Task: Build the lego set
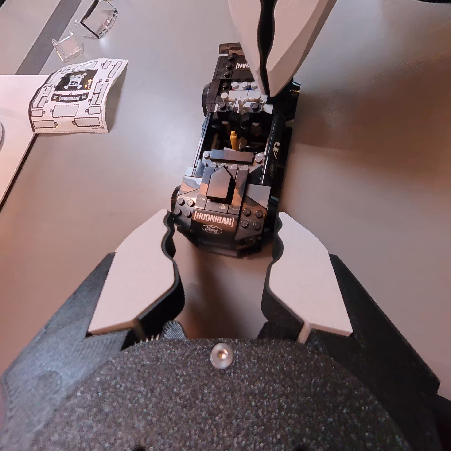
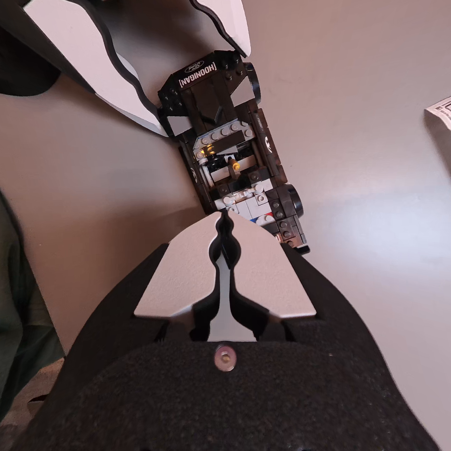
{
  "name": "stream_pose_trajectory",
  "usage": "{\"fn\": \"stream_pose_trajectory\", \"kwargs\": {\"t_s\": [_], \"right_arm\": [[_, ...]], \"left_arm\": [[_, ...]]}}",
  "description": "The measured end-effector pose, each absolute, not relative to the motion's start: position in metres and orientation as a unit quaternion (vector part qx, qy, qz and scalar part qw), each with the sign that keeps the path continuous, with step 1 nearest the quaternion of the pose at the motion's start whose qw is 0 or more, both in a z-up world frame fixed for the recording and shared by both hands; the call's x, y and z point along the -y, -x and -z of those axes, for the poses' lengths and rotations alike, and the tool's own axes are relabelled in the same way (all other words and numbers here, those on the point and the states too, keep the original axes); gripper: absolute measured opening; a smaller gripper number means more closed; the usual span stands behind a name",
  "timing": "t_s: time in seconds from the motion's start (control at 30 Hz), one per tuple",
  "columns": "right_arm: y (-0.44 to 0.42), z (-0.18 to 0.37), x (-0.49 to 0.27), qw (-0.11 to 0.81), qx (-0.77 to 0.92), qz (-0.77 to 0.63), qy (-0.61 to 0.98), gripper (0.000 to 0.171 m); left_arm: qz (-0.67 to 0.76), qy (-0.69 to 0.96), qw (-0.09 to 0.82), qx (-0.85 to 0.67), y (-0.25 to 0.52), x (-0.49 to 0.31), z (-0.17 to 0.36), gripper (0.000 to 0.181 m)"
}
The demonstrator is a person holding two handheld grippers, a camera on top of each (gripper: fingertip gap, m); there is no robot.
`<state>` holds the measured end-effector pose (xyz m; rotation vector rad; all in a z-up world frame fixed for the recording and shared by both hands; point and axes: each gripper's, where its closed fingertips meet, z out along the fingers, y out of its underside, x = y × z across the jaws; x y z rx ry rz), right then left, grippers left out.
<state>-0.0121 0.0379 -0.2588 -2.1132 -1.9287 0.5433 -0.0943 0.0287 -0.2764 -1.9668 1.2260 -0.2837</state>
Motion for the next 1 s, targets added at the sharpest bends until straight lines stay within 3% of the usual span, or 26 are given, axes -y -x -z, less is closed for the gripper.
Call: {"fn": "stream_pose_trajectory", "kwargs": {"t_s": [0.2, 0.37, 0.43, 0.5, 1.0], "right_arm": [[0.010, 0.259, -0.041, 0.142, 0.673, -0.172, 0.705, 0.000], [-0.005, 0.233, -0.073, 0.285, 0.588, -0.228, 0.722, 0.000], [-0.015, 0.228, -0.078, 0.332, 0.564, -0.242, 0.717, 0.026], [-0.026, 0.228, -0.077, 0.356, 0.533, -0.268, 0.719, 0.035], [-0.046, 0.237, -0.061, 0.417, 0.522, -0.355, 0.654, 0.041]], "left_arm": [[0.108, 0.774, 0.392, -0.485, 0.095, -0.028, 0.276, 0.078], [0.113, 0.771, 0.393, -0.488, 0.094, -0.028, 0.276, 0.079], [0.119, 0.768, 0.393, -0.491, 0.093, -0.027, 0.276, 0.083], [0.131, 0.766, 0.394, -0.490, 0.091, -0.025, 0.275, 0.086], [0.141, 0.774, 0.428, -0.445, 0.099, -0.040, 0.273, 0.079]]}}
